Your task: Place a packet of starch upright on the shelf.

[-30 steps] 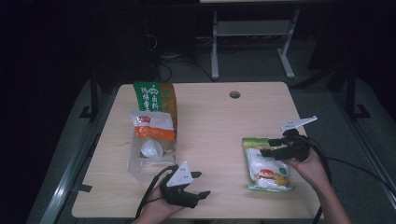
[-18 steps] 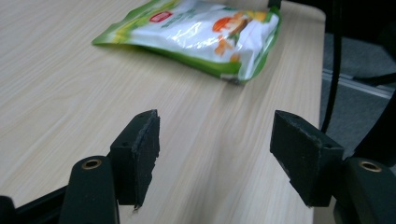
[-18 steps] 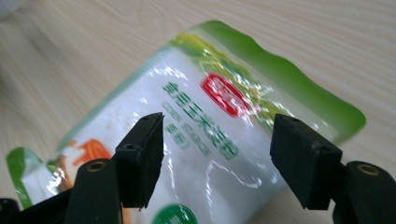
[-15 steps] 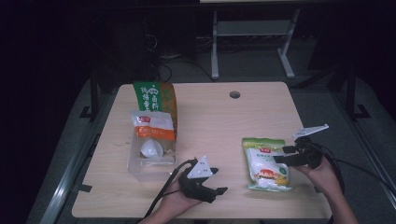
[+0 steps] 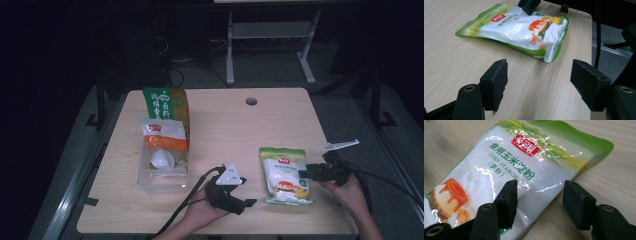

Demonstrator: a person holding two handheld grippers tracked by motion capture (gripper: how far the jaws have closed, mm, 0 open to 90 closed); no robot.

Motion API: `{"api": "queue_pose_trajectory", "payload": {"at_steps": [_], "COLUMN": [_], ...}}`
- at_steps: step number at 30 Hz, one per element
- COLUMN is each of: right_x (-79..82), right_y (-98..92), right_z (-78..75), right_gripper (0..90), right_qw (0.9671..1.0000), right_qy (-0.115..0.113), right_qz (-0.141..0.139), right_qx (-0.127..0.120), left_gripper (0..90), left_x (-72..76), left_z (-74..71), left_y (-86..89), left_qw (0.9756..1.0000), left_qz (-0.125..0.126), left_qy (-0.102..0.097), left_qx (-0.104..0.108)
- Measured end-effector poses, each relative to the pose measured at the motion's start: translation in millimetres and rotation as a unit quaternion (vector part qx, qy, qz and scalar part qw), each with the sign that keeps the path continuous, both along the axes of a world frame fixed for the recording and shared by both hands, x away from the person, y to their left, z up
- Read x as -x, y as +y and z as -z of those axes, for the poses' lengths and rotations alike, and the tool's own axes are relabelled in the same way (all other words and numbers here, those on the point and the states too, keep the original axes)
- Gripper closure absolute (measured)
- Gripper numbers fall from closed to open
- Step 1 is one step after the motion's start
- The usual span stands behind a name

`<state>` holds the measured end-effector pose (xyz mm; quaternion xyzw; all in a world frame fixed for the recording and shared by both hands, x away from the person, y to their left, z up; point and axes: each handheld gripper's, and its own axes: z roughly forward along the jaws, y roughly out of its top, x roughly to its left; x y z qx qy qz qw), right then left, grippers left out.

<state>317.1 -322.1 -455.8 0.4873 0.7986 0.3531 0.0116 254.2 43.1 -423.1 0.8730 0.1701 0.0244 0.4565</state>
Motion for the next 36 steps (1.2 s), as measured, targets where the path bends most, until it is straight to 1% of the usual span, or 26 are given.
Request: {"api": "queue_pose_trajectory", "payload": {"at_steps": [2,4,5,6,9,11,12,13,14,15,16,17,18,19,20,21,22,25,27,28,29,30,31,33,35,36], "right_x": [1.6,3.4,4.8,7.6,9.8,11.6,11.2,11.2,8.0,6.1,6.1,4.2,4.5,4.5,6.2,6.2,8.9,11.2,11.6,11.6,9.9,5.6,5.6,0.4,-3.1,-4.4], "right_y": [-0.7,-1.9,-1.9,-1.4,0.0,1.8,2.3,2.3,0.0,-1.2,-1.2,-2.6,-2.8,-2.8,-2.7,-2.7,-0.3,3.7,5.1,5.1,3.7,2.7,2.7,3.9,4.8,4.3], "right_z": [0.8,1.3,0.8,1.2,0.9,0.4,-0.5,-0.5,-1.3,-0.4,-0.4,2.0,3.5,3.5,5.1,5.1,5.5,4.8,2.7,2.7,1.4,-0.3,-0.3,0.6,2.8,6.3], "right_gripper": [52.0,57.1,59.7,62.7,65.8,65.6,58.4,58.4,50.1,47.1,47.1,50.4,52.6,52.6,61.9,61.9,69.2,71.1,62.0,62.0,58.3,50.7,50.7,47.3,46.7,52.9], "right_qw": [0.9999,0.9999,0.9999,0.9999,0.9999,0.9999,1.0000,1.0000,1.0000,1.0000,1.0000,0.9998,0.9997,0.9997,0.9994,0.9994,0.9993,0.9994,0.9995,0.9995,0.9996,0.9996,0.9996,0.9995,0.9994,0.9987], "right_qy": [0.003,-0.002,0.002,-0.004,-0.006,-0.009,-0.006,-0.006,0.002,0.005,0.005,0.014,0.014,0.014,0.013,0.013,0.013,0.010,0.013,0.013,0.015,0.019,0.019,0.030,0.031,0.039], "right_qz": [0.013,0.013,0.015,0.015,0.011,0.005,0.001,0.001,0.002,0.002,0.002,0.009,0.008,0.008,0.005,0.005,0.001,-0.001,-0.009,-0.009,-0.006,-0.006,-0.006,-0.002,0.003,0.004], "right_qx": [-0.005,-0.005,-0.007,-0.007,-0.005,-0.001,0.000,0.000,0.001,0.001,0.001,-0.011,-0.021,-0.021,-0.031,-0.031,-0.036,-0.033,-0.027,-0.027,-0.024,-0.018,-0.018,-0.012,-0.016,-0.033], "left_gripper": [29.8,29.8,29.8,29.9,29.9,29.9,29.8,29.8,29.8,29.8,29.8,29.7,29.7,29.7,29.7,29.7,29.7,29.7,29.8,29.8,29.8,29.8,29.8,29.8,29.8,29.8], "left_x": [0.9,1.7,1.7,1.6,1.6,1.4,1.6,1.6,1.9,1.9,2.0,1.7,1.1,1.1,0.6,0.6,0.2,0.3,0.5,0.5,0.1,-0.2,-0.2,-1.4,-2.3,-3.9], "left_z": [0.5,0.5,0.4,0.4,0.7,1.3,1.7,1.7,1.8,1.8,2.0,2.2,2.7,2.7,3.1,3.1,3.0,2.4,2.8,2.8,3.4,5.1,5.1,6.3,7.1,8.2], "left_y": [-0.8,-1.1,-1.0,-1.0,-1.3,-1.7,-1.8,-1.8,-1.5,-1.5,-1.1,-0.6,0.7,0.7,1.3,1.3,1.8,2.5,4.0,4.0,4.1,3.7,3.7,3.3,2.8,2.1], "left_qw": [1.0000,1.0000,1.0000,1.0000,1.0000,1.0000,1.0000,1.0000,1.0000,1.0000,1.0000,1.0000,1.0000,1.0000,1.0000,1.0000,1.0000,1.0000,1.0000,1.0000,1.0000,0.9999,0.9999,0.9999,0.9999,0.9999], "left_qz": [0.000,0.000,0.000,0.000,0.000,0.001,0.001,0.001,-0.001,-0.001,-0.001,-0.001,-0.002,-0.002,-0.002,-0.002,-0.002,-0.004,-0.007,-0.007,-0.006,-0.009,-0.009,-0.009,-0.010,-0.012], "left_qy": [0.000,-0.001,-0.001,0.000,-0.001,-0.001,-0.001,-0.001,0.001,0.001,-0.001,0.000,0.004,0.004,0.003,0.003,0.002,0.002,0.002,0.002,0.001,0.006,0.006,0.004,0.006,0.009], "left_qx": [0.001,0.000,0.000,0.002,-0.001,-0.003,-0.004,-0.004,-0.002,-0.002,-0.002,-0.001,0.000,0.000,0.000,0.000,-0.001,0.000,0.002,0.002,0.001,0.002,0.002,-0.002,-0.003,0.000]}}
